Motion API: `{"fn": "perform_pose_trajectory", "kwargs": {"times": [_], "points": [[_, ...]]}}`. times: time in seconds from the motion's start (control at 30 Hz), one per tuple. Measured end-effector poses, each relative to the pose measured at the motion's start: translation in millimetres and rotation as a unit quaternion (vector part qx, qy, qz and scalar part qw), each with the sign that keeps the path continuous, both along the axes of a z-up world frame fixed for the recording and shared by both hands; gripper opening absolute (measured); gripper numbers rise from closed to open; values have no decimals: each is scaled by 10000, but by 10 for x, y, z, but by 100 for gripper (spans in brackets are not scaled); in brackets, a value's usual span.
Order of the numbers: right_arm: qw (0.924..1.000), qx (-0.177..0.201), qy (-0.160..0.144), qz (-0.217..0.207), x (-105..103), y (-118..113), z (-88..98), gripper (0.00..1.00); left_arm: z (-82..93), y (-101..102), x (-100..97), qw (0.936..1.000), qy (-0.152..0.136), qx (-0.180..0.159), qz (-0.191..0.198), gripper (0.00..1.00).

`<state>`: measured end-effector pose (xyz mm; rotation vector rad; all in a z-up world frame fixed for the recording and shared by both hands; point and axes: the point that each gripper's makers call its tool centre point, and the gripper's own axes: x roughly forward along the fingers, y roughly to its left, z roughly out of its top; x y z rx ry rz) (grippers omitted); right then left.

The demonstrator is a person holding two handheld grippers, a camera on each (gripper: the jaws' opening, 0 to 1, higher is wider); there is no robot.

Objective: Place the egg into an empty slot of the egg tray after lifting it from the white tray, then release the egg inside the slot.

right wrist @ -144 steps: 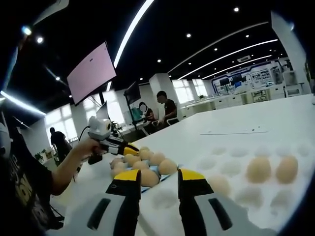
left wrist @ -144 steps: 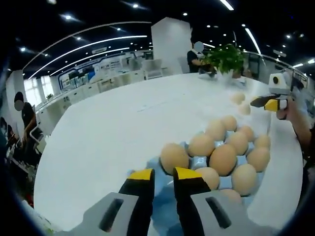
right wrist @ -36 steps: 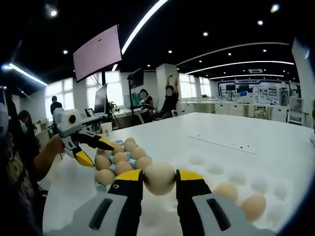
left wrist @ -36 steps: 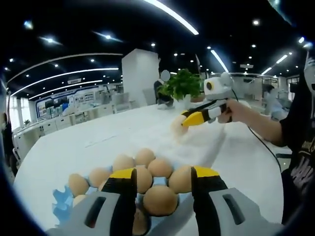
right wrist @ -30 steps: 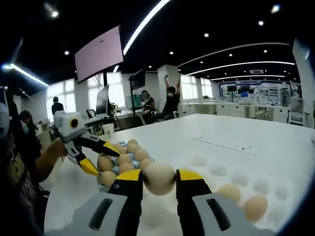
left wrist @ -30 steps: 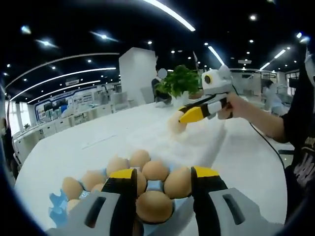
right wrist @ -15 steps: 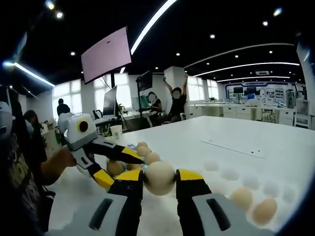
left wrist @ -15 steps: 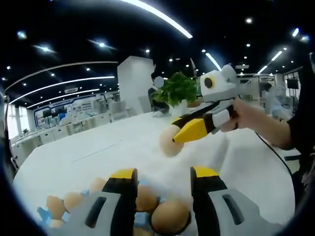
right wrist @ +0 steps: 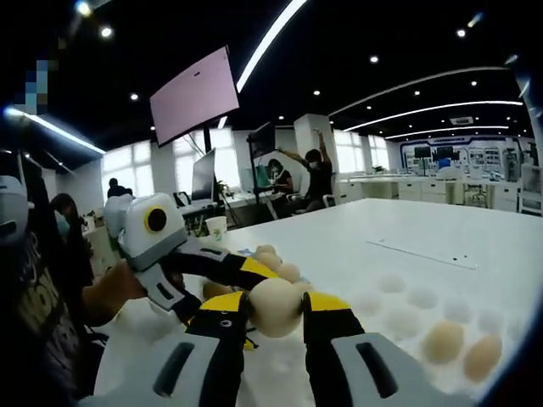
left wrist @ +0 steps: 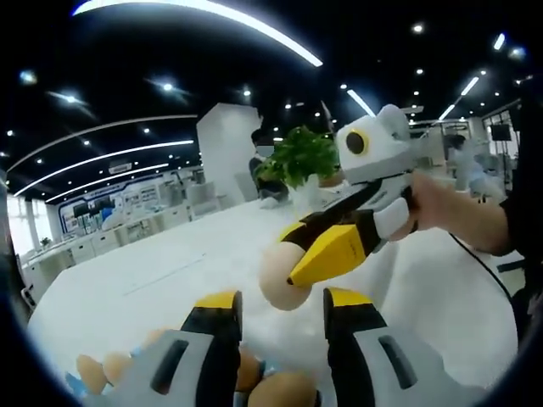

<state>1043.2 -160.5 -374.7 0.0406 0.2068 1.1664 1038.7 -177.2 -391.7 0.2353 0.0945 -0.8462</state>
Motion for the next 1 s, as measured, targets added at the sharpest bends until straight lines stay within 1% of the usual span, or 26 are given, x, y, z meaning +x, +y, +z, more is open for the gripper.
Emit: {"fn": "perform_pose_trajectory", "kwargs": {"times": [0.1,0.27,0.33,0.43,0.47,0.5,0.67,0.9,0.97,1.0], "points": [[9999,94,95,61,-18,2,7,27,10,-18,10,10000,-55,45,13,37],[9998,109,126,76,-26,1,-2,27,44,-34,39,9999,-131,63,-9,34],[9997,119,158,116,-39,5,-7,27,54,-52,37,9997,-193,105,-55,32],[9997,123,169,111,-36,3,-9,27,44,-54,53,9997,-191,113,-108,28],[9997,121,175,113,-36,1,-10,27,44,-73,38,9996,-188,111,-180,28],[9997,124,186,118,-36,-1,-13,27,45,-65,47,9996,-214,120,-136,28],[9996,127,189,149,-46,0,-23,28,39,-63,43,9994,-274,170,-155,28],[9995,177,166,212,-59,14,-22,28,30,-20,50,9995,-231,166,-164,28],[9994,208,171,208,-59,13,-9,29,33,-3,49,9995,-214,118,-177,28],[9994,218,166,204,-57,10,-4,30,40,8,46,9997,-170,28,-198,28]]}}
